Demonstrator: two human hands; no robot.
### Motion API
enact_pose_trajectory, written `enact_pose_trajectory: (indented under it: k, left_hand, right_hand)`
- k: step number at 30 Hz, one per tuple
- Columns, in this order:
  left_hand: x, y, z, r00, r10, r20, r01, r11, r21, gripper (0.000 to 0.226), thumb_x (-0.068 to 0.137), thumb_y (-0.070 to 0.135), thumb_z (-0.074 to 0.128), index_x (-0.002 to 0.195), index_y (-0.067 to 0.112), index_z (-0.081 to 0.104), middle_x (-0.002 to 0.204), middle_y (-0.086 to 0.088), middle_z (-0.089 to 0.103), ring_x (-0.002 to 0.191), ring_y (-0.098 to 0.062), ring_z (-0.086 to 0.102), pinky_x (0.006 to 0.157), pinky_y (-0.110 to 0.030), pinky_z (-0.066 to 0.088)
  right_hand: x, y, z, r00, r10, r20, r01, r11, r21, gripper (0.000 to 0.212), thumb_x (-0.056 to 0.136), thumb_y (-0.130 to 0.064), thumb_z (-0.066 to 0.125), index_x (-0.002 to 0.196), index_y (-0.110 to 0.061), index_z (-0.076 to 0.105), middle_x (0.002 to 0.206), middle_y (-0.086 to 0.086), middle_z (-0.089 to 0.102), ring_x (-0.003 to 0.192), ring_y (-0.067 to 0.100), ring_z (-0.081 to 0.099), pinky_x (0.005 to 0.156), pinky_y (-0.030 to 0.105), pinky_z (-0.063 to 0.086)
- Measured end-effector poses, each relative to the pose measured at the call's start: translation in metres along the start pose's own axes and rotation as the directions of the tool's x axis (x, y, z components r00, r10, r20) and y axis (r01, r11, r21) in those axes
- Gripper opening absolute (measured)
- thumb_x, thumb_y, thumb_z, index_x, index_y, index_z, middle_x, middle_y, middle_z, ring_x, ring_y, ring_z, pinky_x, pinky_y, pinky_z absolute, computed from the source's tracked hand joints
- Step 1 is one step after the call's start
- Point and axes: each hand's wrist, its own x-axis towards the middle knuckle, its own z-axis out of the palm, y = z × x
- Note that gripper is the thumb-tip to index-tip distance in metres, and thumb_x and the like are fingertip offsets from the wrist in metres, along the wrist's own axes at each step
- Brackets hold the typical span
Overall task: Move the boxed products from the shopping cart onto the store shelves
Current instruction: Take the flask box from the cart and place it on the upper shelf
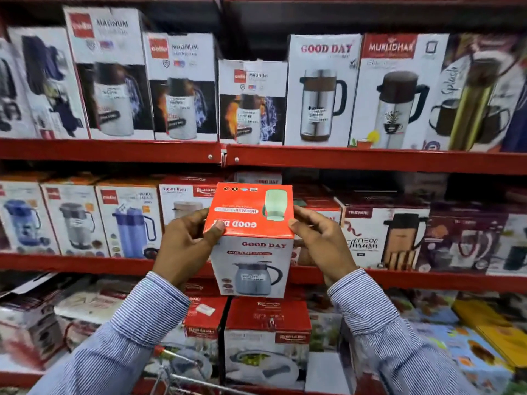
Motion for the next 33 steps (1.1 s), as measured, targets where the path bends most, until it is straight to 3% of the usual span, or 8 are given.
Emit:
enact_pose_trajectory:
  k: [3, 6, 10, 13, 19, 24, 29, 33]
  left_hand:
    - [0.014, -0.001, 0.002, 0.998, 0.066, 0.007, -0.066, 0.997, 0.027, 0.027, 0.092, 0.013, 0.062, 0.102, 0.038, 0.064, 0.1, 0.012, 0.075, 0.089, -0.002, 0.072, 0.08, -0.027, 0.059]
    - [0.027, -0.005, 0.005, 0.996, 0.09, 0.015, -0.09, 0.995, 0.052, 0.03, 0.092, 0.014, 0.063, 0.106, 0.041, 0.062, 0.104, 0.011, 0.074, 0.095, -0.004, 0.07, 0.078, -0.024, 0.059]
    - [0.042, -0.016, 0.009, 0.992, 0.122, 0.016, -0.123, 0.987, 0.104, 0.034, 0.092, 0.016, 0.063, 0.124, 0.026, 0.062, 0.11, 0.005, 0.073, 0.102, -0.007, 0.069, 0.083, -0.027, 0.059]
    - [0.051, -0.02, 0.013, 0.99, 0.138, -0.006, -0.137, 0.984, 0.113, 0.031, 0.093, 0.018, 0.061, 0.122, 0.029, 0.06, 0.105, 0.012, 0.07, 0.099, 0.003, 0.065, 0.082, -0.016, 0.055]
    - [0.06, -0.015, 0.015, 0.991, 0.133, -0.006, -0.132, 0.988, 0.078, 0.028, 0.094, 0.022, 0.06, 0.098, 0.049, 0.058, 0.092, 0.023, 0.069, 0.083, 0.014, 0.066, 0.074, -0.021, 0.056]
    - [0.06, -0.019, 0.016, 0.989, 0.149, -0.025, -0.148, 0.988, 0.051, 0.027, 0.094, 0.02, 0.059, 0.11, 0.042, 0.056, 0.094, 0.023, 0.069, 0.083, 0.018, 0.065, 0.065, -0.005, 0.052]
    - [0.06, -0.027, 0.014, 0.99, 0.138, -0.033, -0.138, 0.99, 0.017, 0.031, 0.094, 0.018, 0.06, 0.122, 0.032, 0.059, 0.107, 0.005, 0.074, 0.1, -0.006, 0.07, 0.077, -0.014, 0.056]
    - [0.061, -0.036, 0.014, 0.99, 0.13, -0.045, -0.13, 0.991, 0.0, 0.037, 0.093, 0.016, 0.062, 0.124, 0.037, 0.057, 0.111, 0.003, 0.074, 0.107, -0.01, 0.069, 0.091, -0.036, 0.057]
  right_hand:
    - [0.016, 0.0, 0.002, 1.0, -0.008, -0.013, 0.008, 1.0, -0.028, 0.037, 0.087, -0.019, 0.065, 0.125, -0.021, 0.064, 0.105, 0.012, 0.075, 0.101, 0.03, 0.07, 0.09, 0.052, 0.055]
    - [0.029, 0.002, 0.004, 1.0, -0.016, -0.007, 0.016, 1.0, -0.026, 0.04, 0.089, -0.015, 0.063, 0.129, -0.017, 0.06, 0.115, 0.0, 0.072, 0.098, 0.011, 0.071, 0.09, 0.038, 0.058]
    - [0.043, 0.005, 0.007, 1.0, -0.001, 0.018, 0.002, 1.0, -0.03, 0.042, 0.091, -0.013, 0.06, 0.133, -0.018, 0.056, 0.091, -0.016, 0.072, 0.082, -0.003, 0.071, 0.084, 0.025, 0.058]
    - [0.054, 0.006, 0.01, 1.0, -0.012, 0.024, 0.013, 0.999, -0.038, 0.041, 0.092, -0.013, 0.058, 0.133, -0.018, 0.056, 0.102, -0.012, 0.071, 0.087, -0.002, 0.07, 0.081, 0.021, 0.057]
    - [0.071, 0.006, 0.01, 0.999, -0.039, 0.024, 0.041, 0.997, -0.062, 0.039, 0.094, -0.016, 0.056, 0.133, -0.017, 0.056, 0.111, -0.004, 0.07, 0.098, 0.004, 0.067, 0.079, 0.018, 0.057]
    - [0.073, 0.01, 0.008, 0.997, -0.074, 0.038, 0.077, 0.994, -0.079, 0.039, 0.093, -0.019, 0.057, 0.132, -0.019, 0.057, 0.121, -0.001, 0.069, 0.108, 0.01, 0.066, 0.083, 0.022, 0.057]
    - [0.069, 0.014, 0.008, 0.991, -0.124, 0.04, 0.127, 0.989, -0.074, 0.04, 0.093, -0.02, 0.058, 0.132, -0.021, 0.057, 0.12, -0.004, 0.068, 0.107, 0.008, 0.066, 0.084, 0.021, 0.056]
    - [0.072, 0.023, 0.011, 0.99, -0.141, 0.027, 0.143, 0.986, -0.088, 0.039, 0.09, -0.024, 0.061, 0.129, -0.027, 0.059, 0.124, -0.007, 0.067, 0.113, 0.012, 0.063, 0.096, 0.037, 0.054]
